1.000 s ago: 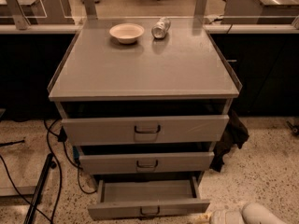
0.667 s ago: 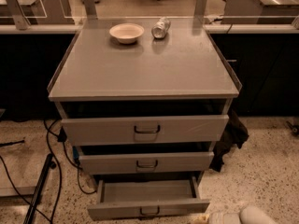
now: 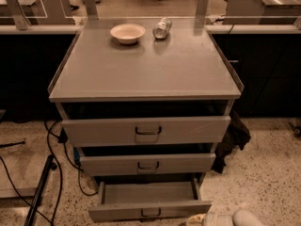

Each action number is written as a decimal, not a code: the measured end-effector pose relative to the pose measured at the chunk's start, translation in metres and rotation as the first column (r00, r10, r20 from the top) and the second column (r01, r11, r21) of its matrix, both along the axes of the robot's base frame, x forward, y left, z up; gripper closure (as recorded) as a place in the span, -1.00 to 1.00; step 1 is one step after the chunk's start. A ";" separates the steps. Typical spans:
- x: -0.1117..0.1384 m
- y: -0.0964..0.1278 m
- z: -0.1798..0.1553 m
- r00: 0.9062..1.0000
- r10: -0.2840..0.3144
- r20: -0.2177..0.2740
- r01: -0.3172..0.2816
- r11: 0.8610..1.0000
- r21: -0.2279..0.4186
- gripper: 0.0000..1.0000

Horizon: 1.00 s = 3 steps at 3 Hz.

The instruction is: Close bottom drawer

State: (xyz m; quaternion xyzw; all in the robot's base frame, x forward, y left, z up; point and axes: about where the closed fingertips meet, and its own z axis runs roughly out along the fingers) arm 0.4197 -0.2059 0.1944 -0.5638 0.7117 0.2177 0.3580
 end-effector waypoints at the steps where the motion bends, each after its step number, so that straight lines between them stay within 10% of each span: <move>1: 0.018 0.005 -0.019 0.996 0.042 0.077 -0.039 0.998 -0.040 1.00; 3: 0.053 0.001 -0.053 0.987 0.098 0.124 -0.077 0.983 -0.168 1.00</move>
Offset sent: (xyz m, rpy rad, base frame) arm 0.0631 0.0001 -0.0554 -0.1957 -0.1826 0.1144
